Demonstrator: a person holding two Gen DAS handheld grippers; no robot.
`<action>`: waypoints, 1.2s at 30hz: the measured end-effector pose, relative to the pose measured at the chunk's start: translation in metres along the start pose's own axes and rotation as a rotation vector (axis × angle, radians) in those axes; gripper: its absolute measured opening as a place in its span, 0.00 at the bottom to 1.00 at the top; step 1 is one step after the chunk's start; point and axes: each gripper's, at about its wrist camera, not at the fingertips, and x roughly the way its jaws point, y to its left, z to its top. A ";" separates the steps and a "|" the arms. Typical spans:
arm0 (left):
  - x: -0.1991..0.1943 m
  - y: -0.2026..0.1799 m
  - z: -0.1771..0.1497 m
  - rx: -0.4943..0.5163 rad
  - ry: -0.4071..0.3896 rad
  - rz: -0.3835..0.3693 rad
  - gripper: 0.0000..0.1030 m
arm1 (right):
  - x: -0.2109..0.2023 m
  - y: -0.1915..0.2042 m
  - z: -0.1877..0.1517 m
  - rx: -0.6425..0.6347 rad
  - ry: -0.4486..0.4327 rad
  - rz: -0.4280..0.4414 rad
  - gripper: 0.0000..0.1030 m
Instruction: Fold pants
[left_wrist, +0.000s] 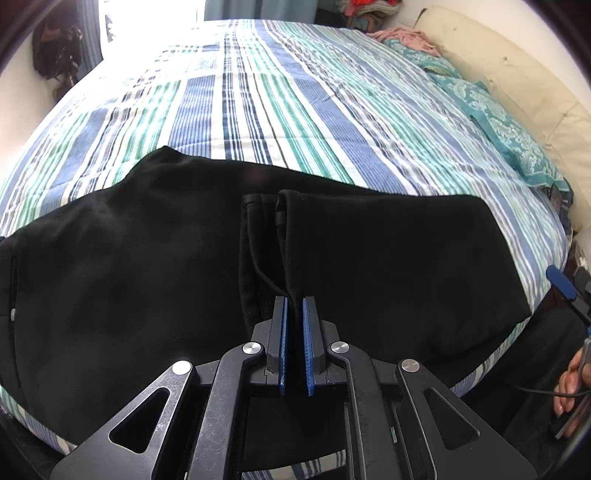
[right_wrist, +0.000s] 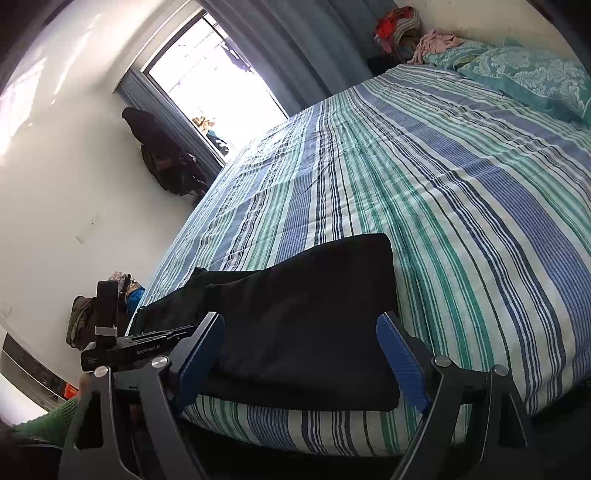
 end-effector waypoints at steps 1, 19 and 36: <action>-0.007 0.002 0.001 -0.010 -0.021 -0.002 0.05 | 0.000 0.000 0.001 0.000 -0.008 0.001 0.82; -0.037 0.040 0.010 -0.073 -0.120 0.034 0.27 | -0.002 -0.007 0.001 0.031 -0.036 -0.014 0.82; -0.007 -0.023 0.025 0.156 -0.027 0.076 0.05 | 0.001 -0.014 0.001 0.070 -0.027 0.000 0.82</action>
